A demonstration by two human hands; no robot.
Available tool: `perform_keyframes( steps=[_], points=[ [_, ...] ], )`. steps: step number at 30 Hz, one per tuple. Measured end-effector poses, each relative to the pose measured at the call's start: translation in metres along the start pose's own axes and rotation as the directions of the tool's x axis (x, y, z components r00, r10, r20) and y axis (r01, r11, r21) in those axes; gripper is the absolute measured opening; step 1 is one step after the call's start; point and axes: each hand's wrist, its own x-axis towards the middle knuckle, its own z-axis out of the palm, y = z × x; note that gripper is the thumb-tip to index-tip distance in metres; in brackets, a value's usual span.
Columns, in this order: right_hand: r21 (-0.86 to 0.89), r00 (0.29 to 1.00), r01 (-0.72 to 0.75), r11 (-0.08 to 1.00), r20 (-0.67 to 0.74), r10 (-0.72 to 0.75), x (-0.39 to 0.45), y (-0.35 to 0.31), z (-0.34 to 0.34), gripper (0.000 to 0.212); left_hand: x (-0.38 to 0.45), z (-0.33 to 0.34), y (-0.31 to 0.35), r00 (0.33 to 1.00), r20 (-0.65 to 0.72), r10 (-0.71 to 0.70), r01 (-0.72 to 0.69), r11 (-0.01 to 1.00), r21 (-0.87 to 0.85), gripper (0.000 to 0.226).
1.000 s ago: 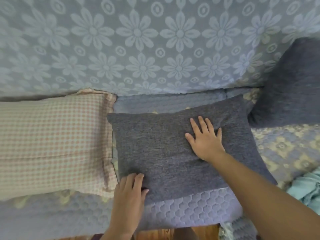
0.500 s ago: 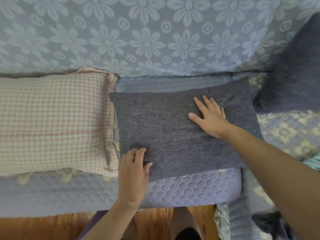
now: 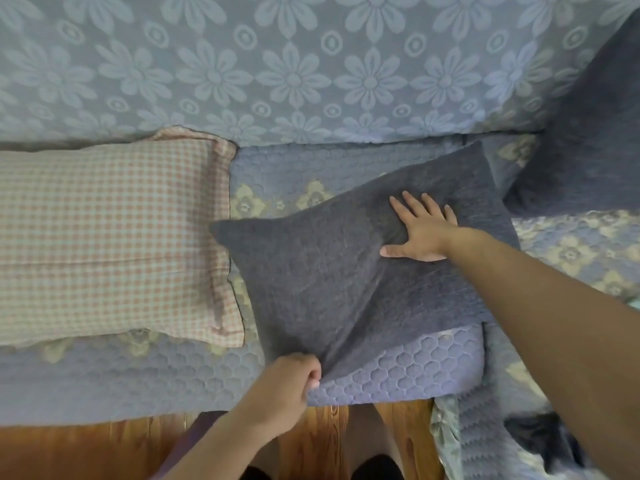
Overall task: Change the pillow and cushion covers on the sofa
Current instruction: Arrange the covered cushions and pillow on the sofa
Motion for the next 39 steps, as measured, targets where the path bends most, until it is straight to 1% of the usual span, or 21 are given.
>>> perform_keyframes(
  steps=[3, 6, 8, 10, 13, 15, 17, 19, 20, 21, 22, 23, 25, 28, 30, 32, 34, 35, 36, 38, 39],
  points=[
    [-0.015, 1.0, -0.023, 1.0, -0.019, 0.023, 0.001, 0.004, -0.001, 0.109, 0.039, 0.007, 0.013, 0.998, 0.052, -0.034, 0.027, 0.993, 0.118, 0.011],
    [0.033, 0.984, -0.046, 0.998, -0.172, 0.051, -0.007, -0.009, -0.004, 0.094, 0.059, -0.002, 0.012, 0.96, -0.275, -0.054, 0.103, 0.98, 0.169, 0.006],
    [0.101, 0.907, 0.017, 0.995, -0.421, 0.027, -0.025, -0.04, 0.006, 0.074, 0.048, -0.009, 0.001, 0.879, -0.476, -0.042, 0.074, 0.996, 0.047, 0.008],
    [0.105, 0.775, 0.194, 0.975, -0.627, -0.087, -0.057, -0.088, 0.026, 0.062, 0.036, -0.012, -0.008, 0.859, -0.512, 0.005, -0.013, 1.0, -0.012, 0.028],
    [-0.063, 0.693, 0.445, 0.893, -0.608, -0.388, -0.096, -0.167, 0.066, 0.054, 0.031, -0.011, -0.012, 0.824, -0.562, 0.071, -0.087, 0.996, -0.001, 0.038],
    [-0.082, 0.707, 0.487, 0.87, -0.548, -0.447, -0.093, -0.171, 0.072, 0.052, 0.037, -0.008, -0.014, 0.764, -0.641, -0.075, 0.066, 0.997, -0.037, 0.042],
    [-0.106, 0.766, 0.296, 0.949, -0.568, -0.302, -0.065, -0.108, 0.076, 0.057, 0.044, -0.011, -0.013, 0.712, -0.66, -0.239, 0.303, 0.953, -0.018, 0.057],
    [0.066, 0.851, -0.162, 0.985, -0.497, 0.173, -0.04, 0.008, 0.076, 0.063, 0.053, -0.014, -0.001, 0.79, -0.564, -0.242, 0.359, 0.927, 0.105, 0.065],
    [0.218, 0.826, -0.409, 0.886, -0.325, 0.461, -0.033, 0.078, 0.075, 0.064, 0.059, -0.014, 0.005, 0.828, -0.521, -0.207, 0.328, 0.933, 0.15, 0.065],
    [0.3, 0.759, -0.589, 0.751, -0.113, 0.641, -0.036, 0.136, 0.072, 0.064, 0.066, -0.013, 0.01, 0.85, -0.482, -0.211, 0.311, 0.94, 0.137, 0.063],
    [0.348, 0.689, -0.686, 0.639, 0.03, 0.724, -0.044, 0.188, 0.074, 0.063, 0.073, -0.013, 0.012, 0.856, -0.448, -0.257, 0.32, 0.945, 0.069, 0.064],
    [0.385, 0.679, -0.689, 0.615, 0.044, 0.733, -0.055, 0.216, 0.072, 0.064, 0.08, -0.016, 0.013, 0.846, -0.421, -0.328, 0.348, 0.937, -0.032, 0.067],
    [0.514, 0.652, -0.539, 0.667, -0.247, 0.717, -0.072, 0.199, 0.071, 0.061, 0.087, -0.026, 0.01, 0.808, -0.446, -0.385, 0.382, 0.919, -0.1, 0.073],
    [0.575, 0.556, -0.163, 0.802, -0.618, 0.556, -0.074, 0.093, 0.064, 0.042, 0.102, -0.044, 0.03, 0.808, -0.563, -0.17, 0.28, 0.953, 0.114, 0.076],
    [0.538, 0.629, 0.056, 0.841, -0.674, 0.389, -0.072, 0.015, 0.052, 0.042, 0.117, -0.045, 0.061, 0.848, -0.53, 0.016, 0.135, 0.96, 0.245, 0.065],
    [0.501, 0.682, 0.277, 0.82, -0.703, 0.2, -0.074, -0.046, 0.03, 0.047, 0.134, -0.039, 0.087, 0.868, -0.493, 0.065, 0.094, 0.952, 0.291, 0.063],
    [0.226, 0.608, 0.44, 0.869, -0.788, -0.103, -0.074, -0.062, 0.017, 0.051, 0.142, -0.03, 0.092, 0.893, -0.449, 0.03, 0.138, 0.931, 0.338, 0.07],
    [0.082, 0.601, 0.402, 0.912, -0.775, -0.196, -0.064, -0.044, 0.023, 0.054, 0.143, -0.024, 0.087, 0.889, -0.457, 0.025, 0.156, 0.922, 0.354, 0.068],
    [0.023, 0.664, 0.289, 0.957, -0.725, -0.183, -0.048, -0.01, 0.032, 0.057, 0.14, -0.021, 0.08, 0.886, -0.463, 0.036, 0.157, 0.914, 0.373, 0.064],
    [0.142, 0.849, -0.082, 0.986, -0.508, 0.144, -0.018, 0.072, 0.051, 0.069, 0.127, -0.016, 0.072, 0.912, -0.387, 0.133, 0.083, 0.866, 0.494, 0.061],
    [0.196, 0.868, -0.233, 0.953, -0.4, 0.294, -0.006, 0.1, 0.054, 0.073, 0.125, -0.015, 0.068, 0.923, -0.345, 0.17, 0.05, 0.836, 0.546, 0.061]
  ],
)
